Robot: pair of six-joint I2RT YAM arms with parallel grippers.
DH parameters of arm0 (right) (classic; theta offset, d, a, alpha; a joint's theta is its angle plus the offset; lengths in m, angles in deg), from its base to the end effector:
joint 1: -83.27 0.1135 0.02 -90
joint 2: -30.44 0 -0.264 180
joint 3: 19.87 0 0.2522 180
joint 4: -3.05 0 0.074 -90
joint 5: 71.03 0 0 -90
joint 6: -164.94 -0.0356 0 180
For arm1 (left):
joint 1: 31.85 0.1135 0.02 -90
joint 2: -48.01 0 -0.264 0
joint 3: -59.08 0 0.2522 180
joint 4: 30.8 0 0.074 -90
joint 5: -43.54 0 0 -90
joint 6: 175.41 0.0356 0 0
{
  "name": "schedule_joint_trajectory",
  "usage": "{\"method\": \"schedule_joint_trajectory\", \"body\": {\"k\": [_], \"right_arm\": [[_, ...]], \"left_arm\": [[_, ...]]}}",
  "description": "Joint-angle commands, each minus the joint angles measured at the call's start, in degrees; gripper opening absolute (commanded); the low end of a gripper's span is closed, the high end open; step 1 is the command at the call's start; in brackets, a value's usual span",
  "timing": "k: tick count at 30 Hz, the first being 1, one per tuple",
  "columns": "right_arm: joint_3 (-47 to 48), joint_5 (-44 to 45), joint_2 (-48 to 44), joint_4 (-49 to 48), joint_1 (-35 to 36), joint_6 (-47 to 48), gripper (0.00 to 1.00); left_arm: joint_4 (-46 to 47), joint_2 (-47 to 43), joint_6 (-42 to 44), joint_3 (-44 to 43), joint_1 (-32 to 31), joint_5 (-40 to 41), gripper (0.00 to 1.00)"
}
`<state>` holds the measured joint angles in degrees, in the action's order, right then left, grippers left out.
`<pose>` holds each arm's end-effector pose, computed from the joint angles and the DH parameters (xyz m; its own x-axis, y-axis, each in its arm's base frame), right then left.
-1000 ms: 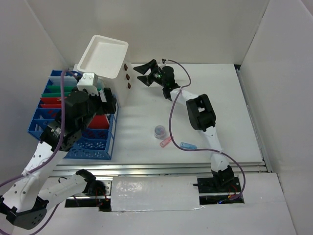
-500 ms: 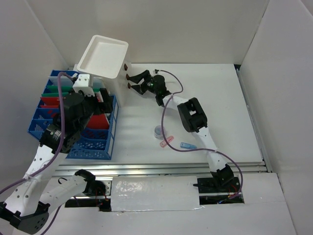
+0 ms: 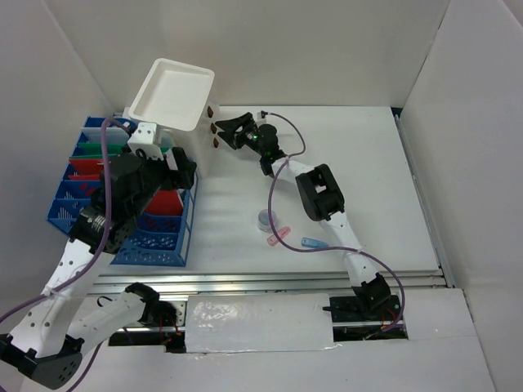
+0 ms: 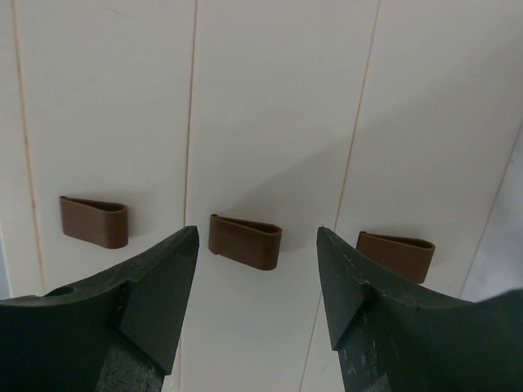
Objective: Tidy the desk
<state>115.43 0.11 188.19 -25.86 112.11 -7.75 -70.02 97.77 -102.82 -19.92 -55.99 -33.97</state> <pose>0.5239 0.3016 0.1293 -0.7193 0.6754 -0.1625 -0.1916 0.0319 0.9809 0.1643 -0.0652 0.4194 -0.2122 -0.2250 -0.9510 0.1482 0.9545 -0.2589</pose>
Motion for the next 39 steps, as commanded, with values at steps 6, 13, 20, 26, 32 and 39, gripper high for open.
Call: {"method": "schedule_joint_trajectory", "body": {"k": [6,13,20,26,32,39], "right_arm": [[4.5,-0.2,1.7,-3.5,-0.3,-1.3,0.65],[8.8,-0.8,4.2,-2.1,-0.3,-2.6,0.59],[8.7,-0.5,4.0,-2.4,-0.2,-2.7,0.49],[10.6,-1.0,4.5,-2.3,0.3,-3.1,0.44],[11.2,-1.4,4.5,-2.4,0.6,-4.0,0.28],[8.9,-1.9,3.1,-2.9,0.8,-2.6,0.08]], "left_arm": [[-0.2,1.6,0.5,0.7,0.1,-2.5,1.0],[-0.3,1.9,0.7,0.7,0.1,-2.5,1.0],[0.5,-0.6,1.2,1.4,0.1,-2.1,1.0],[0.9,-3.2,1.4,1.8,0.1,-0.5,1.0],[2.3,-6.7,1.1,3.0,0.2,3.1,1.0],[1.8,-6.3,1.0,2.8,0.1,3.8,1.0]]}}
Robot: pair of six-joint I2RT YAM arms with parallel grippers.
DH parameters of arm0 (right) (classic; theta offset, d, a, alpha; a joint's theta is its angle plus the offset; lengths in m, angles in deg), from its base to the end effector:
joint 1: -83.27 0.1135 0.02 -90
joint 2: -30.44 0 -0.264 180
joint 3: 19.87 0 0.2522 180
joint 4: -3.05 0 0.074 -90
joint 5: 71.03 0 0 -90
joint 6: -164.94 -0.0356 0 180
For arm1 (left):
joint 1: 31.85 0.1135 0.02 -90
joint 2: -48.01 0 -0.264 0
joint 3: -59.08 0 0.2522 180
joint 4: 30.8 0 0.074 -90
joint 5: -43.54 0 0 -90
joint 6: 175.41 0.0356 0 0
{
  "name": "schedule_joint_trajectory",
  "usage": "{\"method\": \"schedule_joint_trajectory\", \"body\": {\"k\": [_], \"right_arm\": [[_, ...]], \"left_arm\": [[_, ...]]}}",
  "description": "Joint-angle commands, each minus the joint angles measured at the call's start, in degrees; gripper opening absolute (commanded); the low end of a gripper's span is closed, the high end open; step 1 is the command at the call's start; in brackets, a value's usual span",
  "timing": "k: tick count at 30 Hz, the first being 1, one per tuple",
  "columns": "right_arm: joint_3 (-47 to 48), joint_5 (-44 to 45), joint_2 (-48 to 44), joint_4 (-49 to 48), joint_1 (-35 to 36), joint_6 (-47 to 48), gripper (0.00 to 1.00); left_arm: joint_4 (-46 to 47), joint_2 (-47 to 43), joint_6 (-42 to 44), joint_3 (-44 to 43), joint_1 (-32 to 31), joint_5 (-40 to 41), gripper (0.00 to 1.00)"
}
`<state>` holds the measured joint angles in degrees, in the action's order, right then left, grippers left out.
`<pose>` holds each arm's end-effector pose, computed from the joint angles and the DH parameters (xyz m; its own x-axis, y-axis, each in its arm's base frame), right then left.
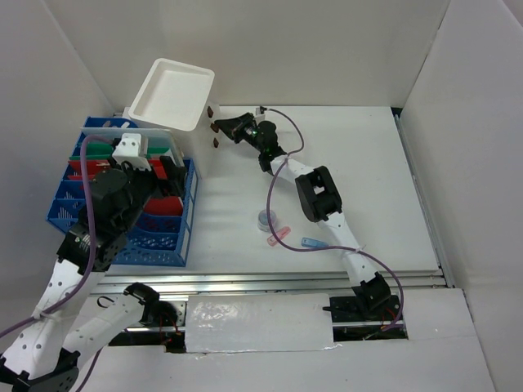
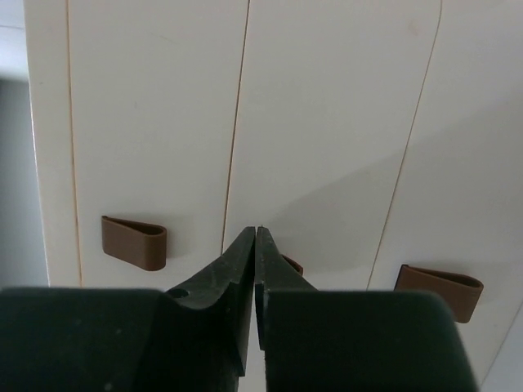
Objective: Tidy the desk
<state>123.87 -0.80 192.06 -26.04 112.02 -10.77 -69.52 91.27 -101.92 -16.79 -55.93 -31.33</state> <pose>0.5343 0.3068 0.1402 -0.7287 0.6706 -0.1390 -0.2256 -0.0435 0.9733 0.1389 -0.0519 0.4188 -0.1378 -0.2389 -0.9612 0.1228 0.9589 -0.2559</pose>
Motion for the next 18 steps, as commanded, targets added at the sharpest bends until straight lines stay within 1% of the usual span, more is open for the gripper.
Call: {"method": "schedule_joint_trajectory", "body": {"k": [1,3,6,10,13,14,16,17,18], "right_arm": [[0.5,-1.1,-0.8,-2.8,0.8,0.3,0.07],[0.1,-1.6,-1.1,-3.6,0.8,0.3,0.0],[-3.0,-1.7,-2.3,-5.8,0.8,0.3,0.0],[-9.7,-1.6,-5.9,-7.8,0.6,1.8,0.0],[-11.7,-2.1,-6.9,-8.0,0.2,3.0,0.0],[-11.9,-2.2,-7.1,-7.9,0.1,3.4,0.08],[-13.8,-2.0,-7.4,-8.9,-0.2,3.0,0.31],[-13.9,-2.1,-7.4,-9.2,-0.3,2.7,0.48],[-13.2,-2.4,-6.9,-8.8,-0.5,2.7,0.5]], "left_arm": [[1.2,0.2,0.1,-0.3,0.2,1.2,0.99],[1.3,0.0,-0.1,-0.3,0.1,1.8,0.99],[1.3,-0.4,-0.1,-0.2,0.1,2.7,1.0],[1.3,-0.5,-0.2,-0.5,0.2,3.1,0.99],[1.3,-0.6,-0.3,-0.4,0.2,3.5,1.0],[1.3,-0.6,-0.2,-0.5,0.3,3.5,1.0],[1.3,-0.6,-0.1,-0.4,0.2,3.2,0.99],[1.3,-0.6,0.0,-0.4,0.2,3.1,0.99],[1.3,-0.5,0.0,-0.4,0.2,3.0,1.0]]}}
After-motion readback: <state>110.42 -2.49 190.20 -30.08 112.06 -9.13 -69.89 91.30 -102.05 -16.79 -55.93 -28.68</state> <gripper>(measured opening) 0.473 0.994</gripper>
